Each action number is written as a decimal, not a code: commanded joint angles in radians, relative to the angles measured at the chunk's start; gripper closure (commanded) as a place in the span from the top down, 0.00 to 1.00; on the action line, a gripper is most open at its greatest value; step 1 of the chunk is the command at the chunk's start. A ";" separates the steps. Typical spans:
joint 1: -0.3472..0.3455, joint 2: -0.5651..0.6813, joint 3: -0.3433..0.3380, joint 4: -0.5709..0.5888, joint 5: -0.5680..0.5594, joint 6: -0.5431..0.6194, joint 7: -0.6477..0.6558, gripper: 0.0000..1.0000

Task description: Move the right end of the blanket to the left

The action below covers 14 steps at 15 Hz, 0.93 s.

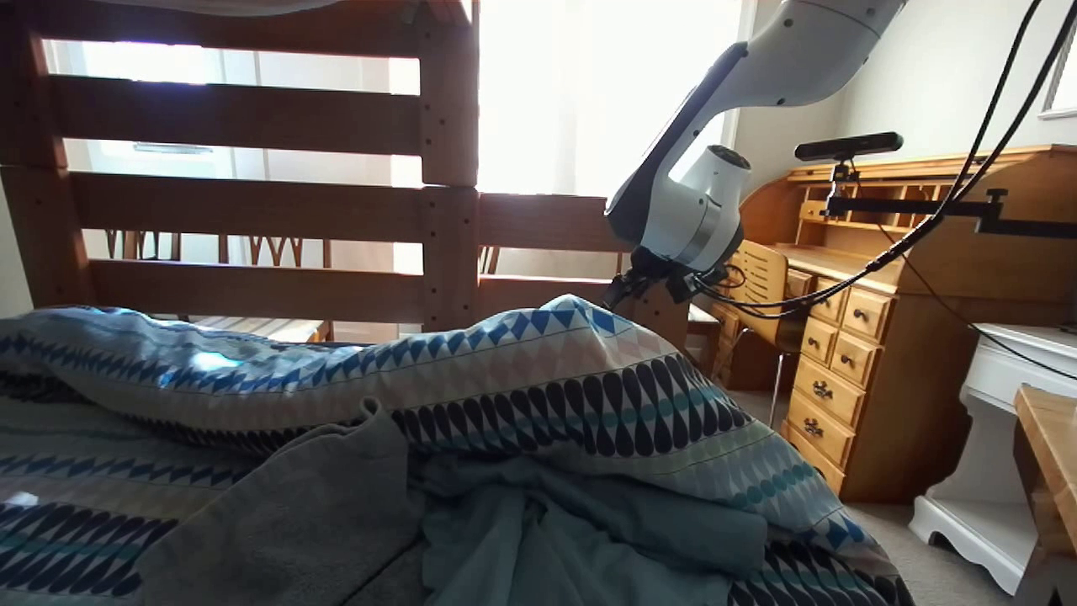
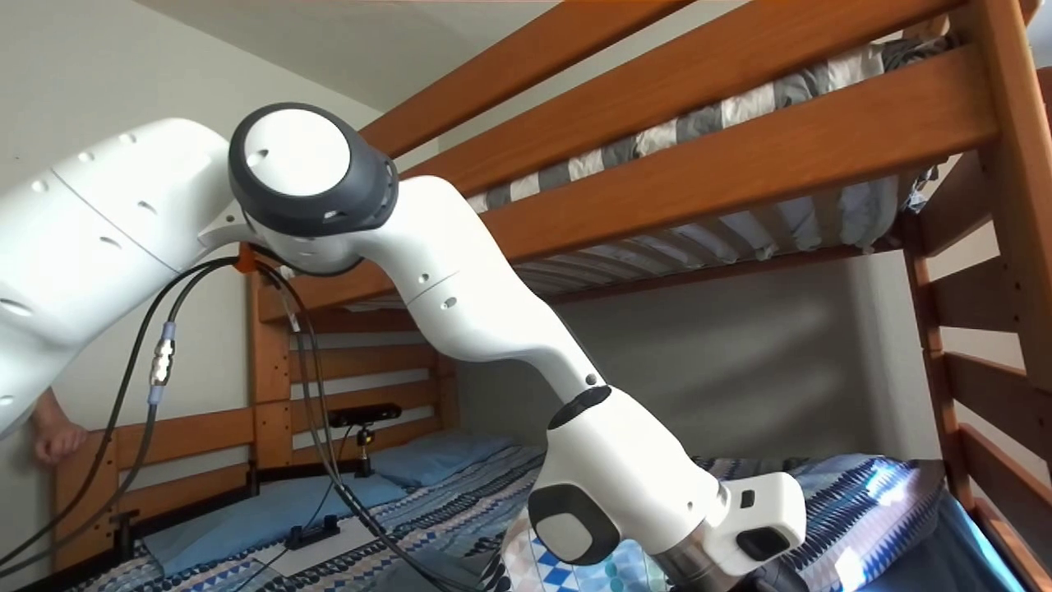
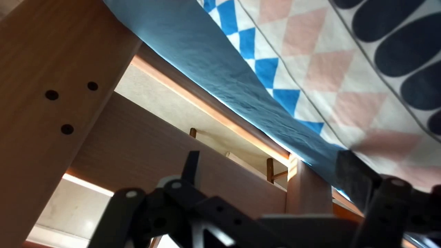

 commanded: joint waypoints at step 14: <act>-0.027 -0.140 0.000 -0.119 -0.195 -0.203 0.061 1.00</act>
